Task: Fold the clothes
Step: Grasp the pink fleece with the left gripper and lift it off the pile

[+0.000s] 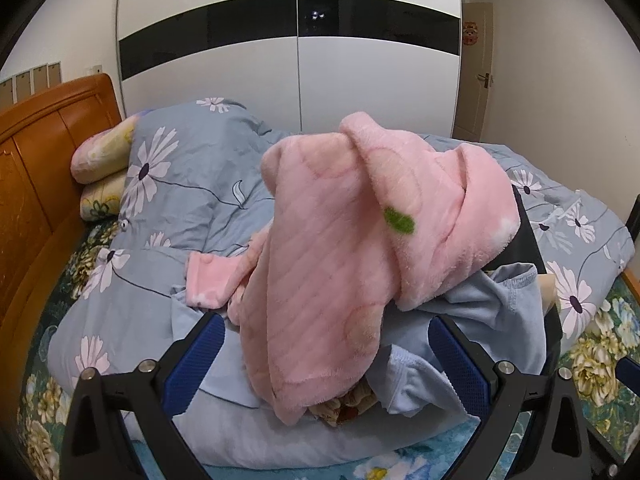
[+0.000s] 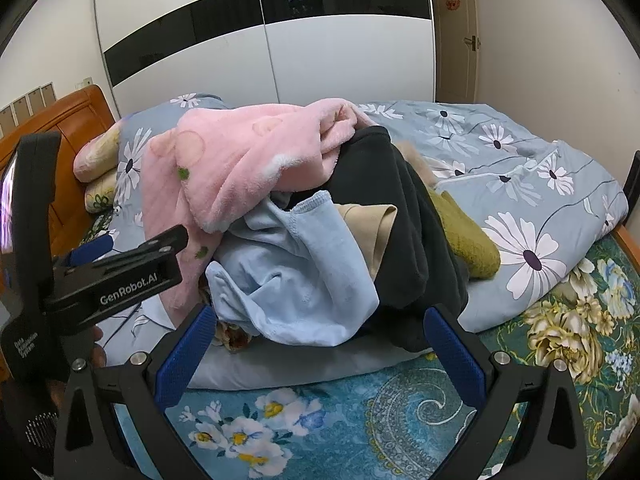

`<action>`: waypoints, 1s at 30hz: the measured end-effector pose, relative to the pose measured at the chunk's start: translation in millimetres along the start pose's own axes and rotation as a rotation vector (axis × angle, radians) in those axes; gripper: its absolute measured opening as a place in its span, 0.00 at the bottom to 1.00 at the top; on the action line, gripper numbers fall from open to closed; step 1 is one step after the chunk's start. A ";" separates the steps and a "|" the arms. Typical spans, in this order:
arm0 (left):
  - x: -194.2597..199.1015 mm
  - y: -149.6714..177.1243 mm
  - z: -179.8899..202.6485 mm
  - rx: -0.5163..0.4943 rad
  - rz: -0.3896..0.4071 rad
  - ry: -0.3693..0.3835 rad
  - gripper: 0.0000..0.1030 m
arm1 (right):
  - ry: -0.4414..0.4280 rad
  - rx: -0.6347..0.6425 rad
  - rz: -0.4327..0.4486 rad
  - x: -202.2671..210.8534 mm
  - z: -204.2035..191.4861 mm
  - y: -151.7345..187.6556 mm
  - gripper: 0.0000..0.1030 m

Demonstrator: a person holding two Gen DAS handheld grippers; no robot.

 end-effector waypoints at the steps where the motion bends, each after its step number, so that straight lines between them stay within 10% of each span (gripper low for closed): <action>1: -1.1 -0.6 0.5 -0.006 0.000 -0.003 1.00 | 0.000 -0.001 -0.002 -0.2 0.7 0.4 1.00; 15: -26.3 -44.1 22.4 0.042 0.005 0.040 0.94 | 0.027 -0.045 -0.071 0.2 34.6 40.4 1.00; 18: -32.5 -54.3 29.9 0.041 0.004 0.037 0.73 | 0.035 -0.037 -0.091 6.0 42.4 60.5 1.00; 20: -36.8 -58.0 33.0 0.044 -0.005 0.032 0.35 | 0.039 -0.028 -0.113 8.8 46.2 76.1 1.00; 23: -37.7 -61.9 36.0 0.062 -0.006 0.045 0.09 | 0.041 -0.028 -0.152 8.9 51.6 97.0 1.00; 30: 27.9 -129.5 33.9 0.095 0.208 0.118 0.05 | 0.046 -0.060 -0.185 14.4 64.6 119.2 1.00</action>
Point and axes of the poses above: each gripper's, at about its wrist camera, not at the fingertips, and x roughly against the way its jaws point, z to its right, y to its underside, the point moved 9 cm from there along -x, roughly the way its jaws point, and after that the axes turned 6 degrees about z, right-handed, at the moved point
